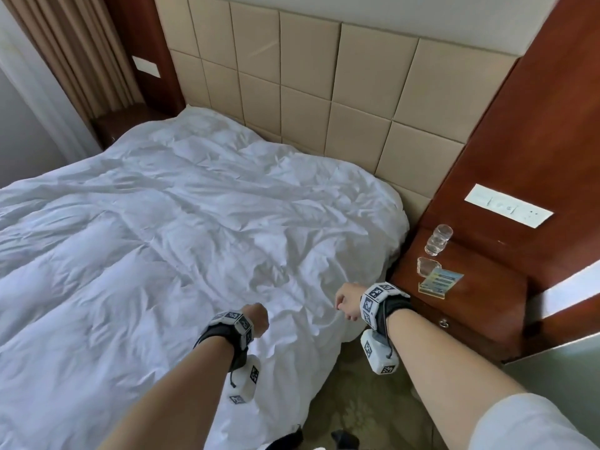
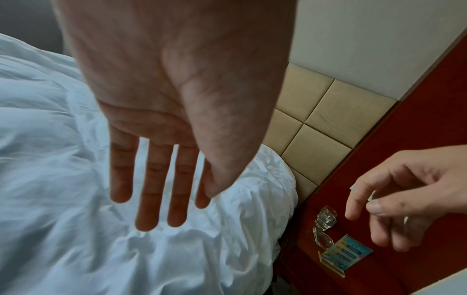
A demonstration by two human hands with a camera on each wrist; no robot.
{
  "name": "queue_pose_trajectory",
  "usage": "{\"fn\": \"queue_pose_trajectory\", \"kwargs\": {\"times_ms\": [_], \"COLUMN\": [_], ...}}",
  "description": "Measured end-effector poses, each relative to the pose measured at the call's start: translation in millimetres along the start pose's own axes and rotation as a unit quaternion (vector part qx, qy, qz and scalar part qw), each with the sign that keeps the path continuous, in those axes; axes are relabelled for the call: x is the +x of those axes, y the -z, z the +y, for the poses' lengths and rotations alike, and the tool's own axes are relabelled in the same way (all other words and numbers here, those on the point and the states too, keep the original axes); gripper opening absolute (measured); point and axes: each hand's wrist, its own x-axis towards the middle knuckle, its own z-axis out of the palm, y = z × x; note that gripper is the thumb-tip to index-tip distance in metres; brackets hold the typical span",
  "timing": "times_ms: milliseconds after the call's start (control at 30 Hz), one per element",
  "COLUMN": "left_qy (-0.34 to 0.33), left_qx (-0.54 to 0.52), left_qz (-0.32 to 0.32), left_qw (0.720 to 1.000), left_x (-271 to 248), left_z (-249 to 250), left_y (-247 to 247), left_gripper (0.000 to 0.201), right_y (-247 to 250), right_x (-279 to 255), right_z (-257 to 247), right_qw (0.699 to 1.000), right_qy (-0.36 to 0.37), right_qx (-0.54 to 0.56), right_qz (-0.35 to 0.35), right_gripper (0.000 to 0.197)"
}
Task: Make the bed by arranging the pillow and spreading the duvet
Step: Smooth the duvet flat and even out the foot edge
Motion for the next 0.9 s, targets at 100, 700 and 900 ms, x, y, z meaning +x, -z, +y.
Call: {"fn": "queue_pose_trajectory", "kwargs": {"times_ms": [100, 700, 900], "left_qy": [-0.005, 0.148, 0.257], "left_qx": [-0.024, -0.160, -0.260], "left_qz": [0.008, 0.011, -0.007], "left_qw": [1.000, 0.976, 0.931], "left_x": [33, 126, 100], "left_z": [-2, 4, 21], "left_y": [21, -28, -106], "left_gripper": [0.033, 0.032, 0.025], "right_y": [26, 52, 9], "right_x": [25, 201, 221], "right_z": [-5, 9, 3], "right_qw": [1.000, 0.973, 0.914], "right_qy": [0.004, 0.112, 0.206], "right_qx": [-0.024, -0.174, -0.286], "right_qz": [0.018, -0.099, -0.201], "right_gripper": [0.028, 0.031, 0.031]}}
